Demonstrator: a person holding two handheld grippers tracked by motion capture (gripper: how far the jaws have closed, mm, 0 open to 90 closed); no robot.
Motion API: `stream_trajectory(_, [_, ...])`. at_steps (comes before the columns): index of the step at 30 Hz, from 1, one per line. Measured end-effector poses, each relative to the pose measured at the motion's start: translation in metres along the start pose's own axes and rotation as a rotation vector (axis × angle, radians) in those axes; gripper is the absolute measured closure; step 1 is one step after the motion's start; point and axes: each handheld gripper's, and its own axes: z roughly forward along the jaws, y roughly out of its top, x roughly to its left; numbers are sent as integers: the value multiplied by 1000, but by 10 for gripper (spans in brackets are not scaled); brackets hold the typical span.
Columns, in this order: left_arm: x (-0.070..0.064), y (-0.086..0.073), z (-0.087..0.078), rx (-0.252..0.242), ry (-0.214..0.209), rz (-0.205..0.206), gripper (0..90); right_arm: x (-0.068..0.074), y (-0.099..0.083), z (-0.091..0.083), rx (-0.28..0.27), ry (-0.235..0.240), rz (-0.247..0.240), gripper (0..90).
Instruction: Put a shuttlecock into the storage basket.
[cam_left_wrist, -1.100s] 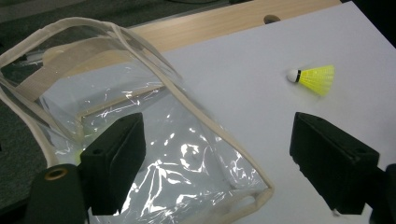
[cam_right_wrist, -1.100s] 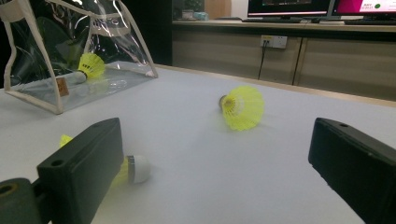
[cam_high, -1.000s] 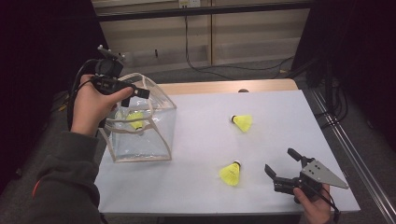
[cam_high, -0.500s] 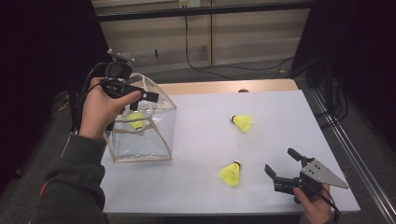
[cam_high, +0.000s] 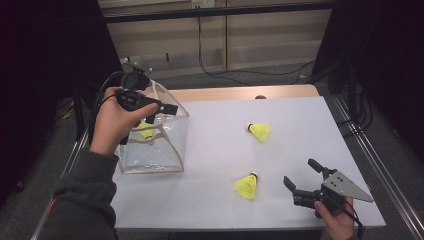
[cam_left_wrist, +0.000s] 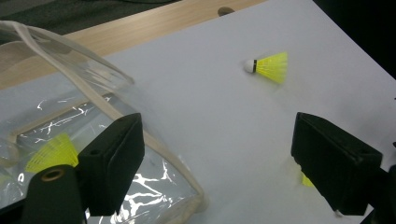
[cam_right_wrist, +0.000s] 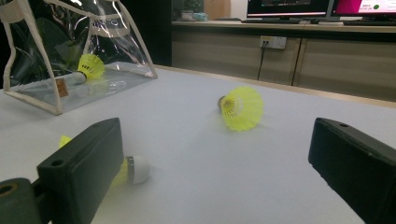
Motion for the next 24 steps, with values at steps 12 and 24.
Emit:
stream_trajectory(12, [-18, -2, 12, 6, -48, 42, 174, 0, 0, 0, 0, 1, -1, 30])
stream_trajectory(24, [-29, -8, 22, -2, -92, 59, 170, 1, 1, 0, -2, 6, -5, 30])
